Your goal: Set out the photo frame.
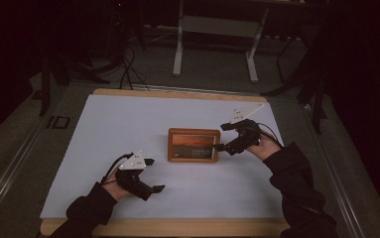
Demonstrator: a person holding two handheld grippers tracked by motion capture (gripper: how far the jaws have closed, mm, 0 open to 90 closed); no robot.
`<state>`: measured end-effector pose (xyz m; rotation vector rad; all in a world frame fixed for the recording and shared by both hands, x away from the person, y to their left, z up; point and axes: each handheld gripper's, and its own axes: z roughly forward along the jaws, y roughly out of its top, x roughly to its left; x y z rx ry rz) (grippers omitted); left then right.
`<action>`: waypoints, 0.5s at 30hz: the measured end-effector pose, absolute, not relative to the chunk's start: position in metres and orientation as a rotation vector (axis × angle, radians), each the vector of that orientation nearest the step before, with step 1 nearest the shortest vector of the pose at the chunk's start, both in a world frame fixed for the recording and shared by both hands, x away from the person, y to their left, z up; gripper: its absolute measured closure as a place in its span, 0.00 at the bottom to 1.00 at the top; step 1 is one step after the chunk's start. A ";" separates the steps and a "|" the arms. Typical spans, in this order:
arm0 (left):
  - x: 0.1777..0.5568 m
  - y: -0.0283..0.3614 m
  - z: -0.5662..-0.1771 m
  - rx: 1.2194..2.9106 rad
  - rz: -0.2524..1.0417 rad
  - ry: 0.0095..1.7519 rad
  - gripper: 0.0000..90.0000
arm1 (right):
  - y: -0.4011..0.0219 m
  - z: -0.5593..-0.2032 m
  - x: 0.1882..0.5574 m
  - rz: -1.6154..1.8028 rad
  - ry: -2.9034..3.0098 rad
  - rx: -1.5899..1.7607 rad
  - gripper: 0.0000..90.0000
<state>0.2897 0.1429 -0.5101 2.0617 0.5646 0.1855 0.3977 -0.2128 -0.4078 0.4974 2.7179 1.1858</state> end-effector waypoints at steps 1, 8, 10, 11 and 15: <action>0.290 0.143 -0.510 2.063 0.186 0.563 0.01 | -0.214 -0.409 0.394 1.194 2.714 0.496 0.15; 0.289 0.144 -0.510 2.062 0.185 0.563 0.01 | -0.220 -0.423 0.369 1.266 2.667 0.490 0.16; 0.289 0.144 -0.509 2.062 0.188 0.562 0.01 | -0.221 -0.429 0.362 1.282 2.663 0.487 0.16; 0.289 0.144 -0.509 2.061 0.188 0.563 0.01 | -0.222 -0.432 0.359 1.291 2.658 0.492 0.16; 0.289 0.144 -0.510 2.062 0.186 0.563 0.01 | -0.224 -0.444 0.349 1.302 2.650 0.510 0.16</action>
